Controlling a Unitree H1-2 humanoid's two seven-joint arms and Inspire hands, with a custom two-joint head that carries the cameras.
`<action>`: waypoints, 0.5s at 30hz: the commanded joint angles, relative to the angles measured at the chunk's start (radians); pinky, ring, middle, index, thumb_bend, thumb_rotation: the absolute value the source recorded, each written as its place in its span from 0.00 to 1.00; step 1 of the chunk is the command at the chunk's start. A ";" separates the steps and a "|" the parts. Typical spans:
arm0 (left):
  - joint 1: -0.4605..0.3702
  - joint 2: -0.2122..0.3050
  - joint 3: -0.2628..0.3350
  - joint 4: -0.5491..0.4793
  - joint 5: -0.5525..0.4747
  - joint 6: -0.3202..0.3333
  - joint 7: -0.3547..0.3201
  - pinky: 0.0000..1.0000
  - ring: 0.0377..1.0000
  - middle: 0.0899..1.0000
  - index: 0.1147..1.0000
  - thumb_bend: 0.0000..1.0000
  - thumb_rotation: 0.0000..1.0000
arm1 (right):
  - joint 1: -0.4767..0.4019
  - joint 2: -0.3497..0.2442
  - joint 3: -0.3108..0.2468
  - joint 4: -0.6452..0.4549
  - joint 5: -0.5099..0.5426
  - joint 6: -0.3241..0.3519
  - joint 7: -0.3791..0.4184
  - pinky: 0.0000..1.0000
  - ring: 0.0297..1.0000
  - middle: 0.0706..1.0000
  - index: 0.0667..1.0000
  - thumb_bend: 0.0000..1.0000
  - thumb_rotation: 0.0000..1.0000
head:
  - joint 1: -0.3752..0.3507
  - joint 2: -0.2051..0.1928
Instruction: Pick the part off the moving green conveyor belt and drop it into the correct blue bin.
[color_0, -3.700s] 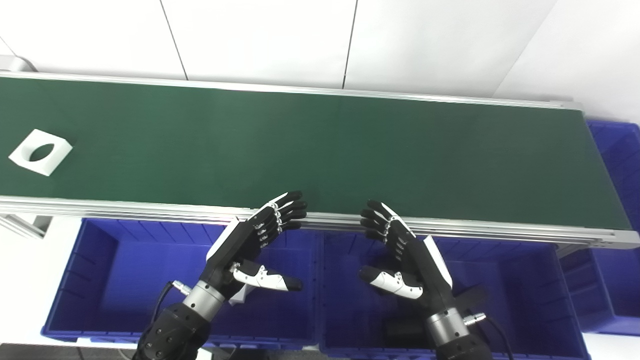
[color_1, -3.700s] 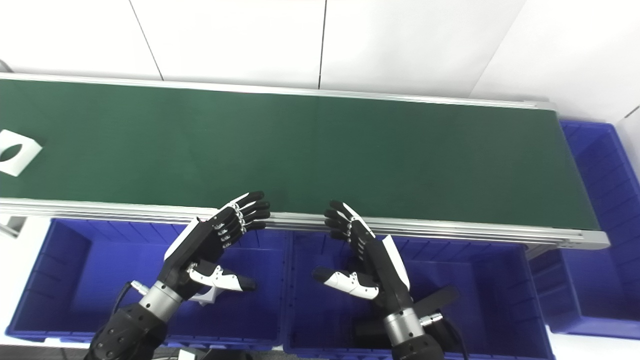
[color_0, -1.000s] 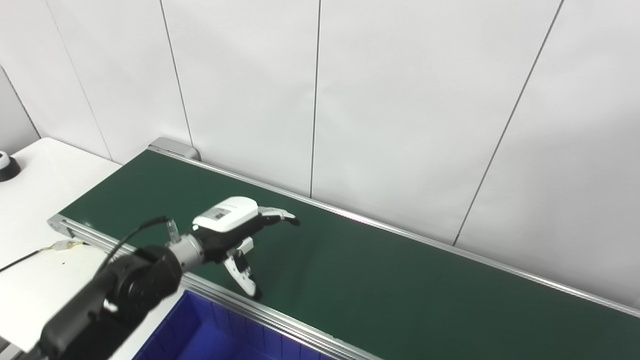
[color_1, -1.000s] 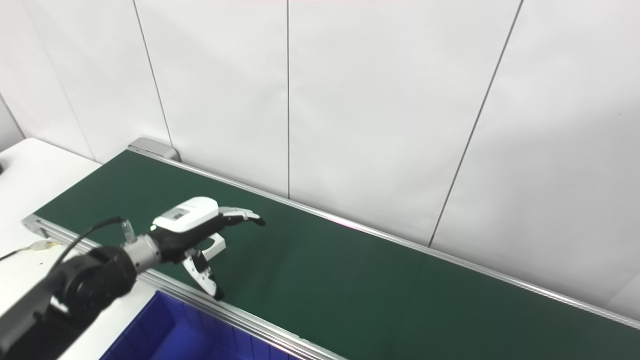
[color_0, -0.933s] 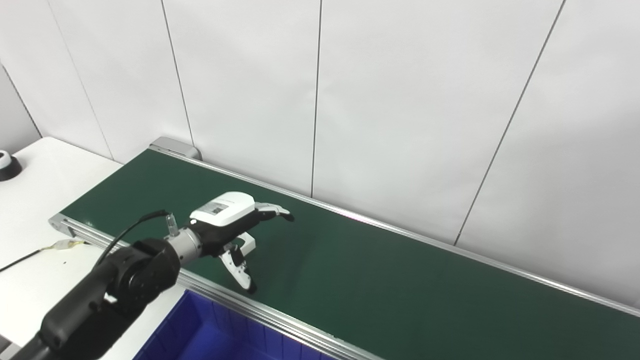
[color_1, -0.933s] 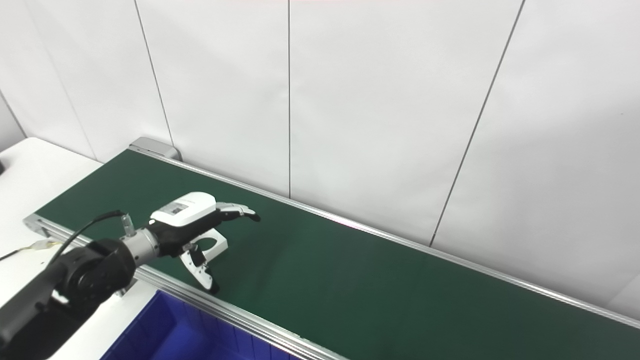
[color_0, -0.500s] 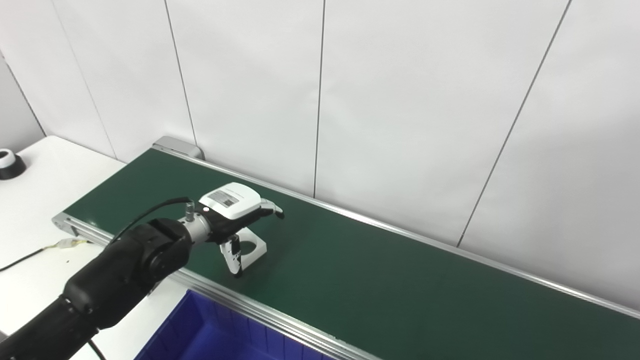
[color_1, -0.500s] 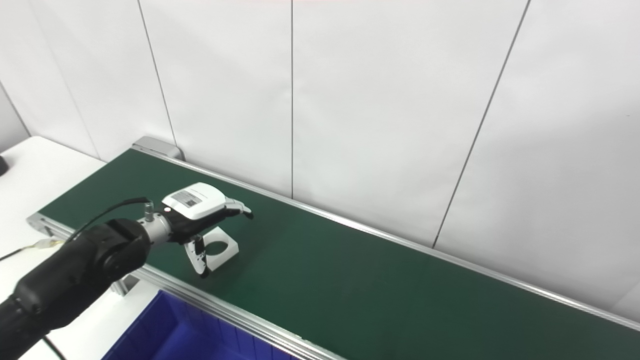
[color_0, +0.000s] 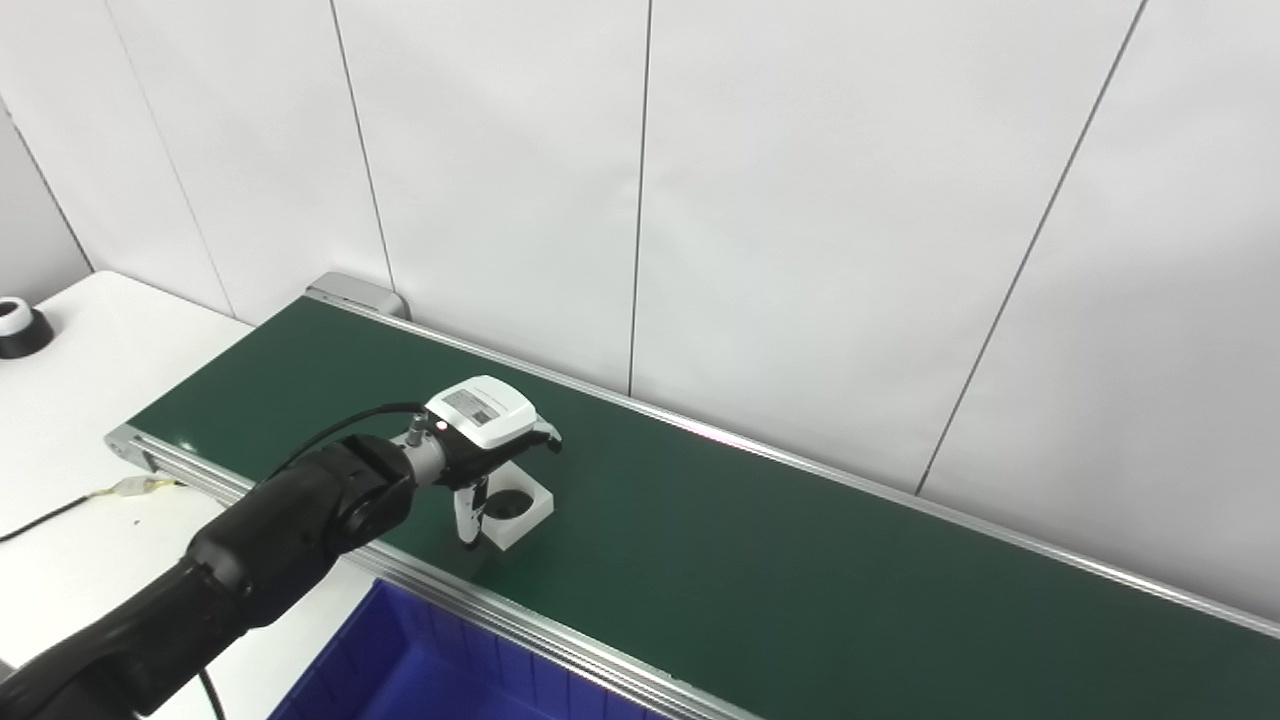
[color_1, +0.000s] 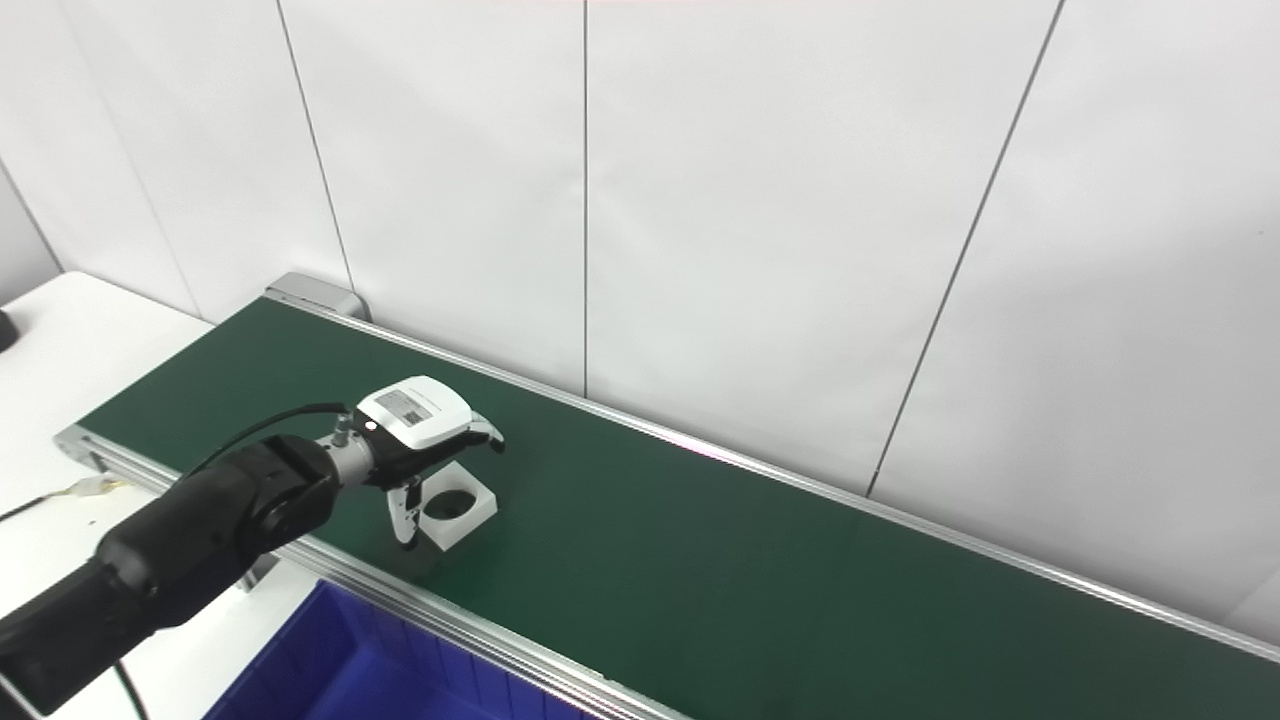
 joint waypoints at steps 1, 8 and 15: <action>-0.047 0.018 0.000 0.008 0.019 0.006 0.045 0.64 0.75 0.84 0.79 0.88 0.00 | -0.002 0.002 -0.002 -0.036 0.007 -0.029 0.015 0.91 0.91 0.91 1.00 0.73 0.51 | -0.003 0.001; -0.068 0.011 -0.037 0.089 0.019 0.001 0.068 0.65 0.78 0.81 0.79 0.88 0.00 | 0.003 0.003 -0.001 -0.042 0.010 -0.026 0.015 0.91 0.91 0.91 1.00 0.74 0.52 | -0.006 0.005; -0.072 0.002 -0.085 0.166 0.023 -0.004 0.114 0.66 0.77 0.80 0.78 0.87 0.00 | 0.004 0.007 -0.002 -0.044 0.005 -0.030 0.011 0.90 0.90 0.91 1.00 0.75 0.53 | -0.012 0.007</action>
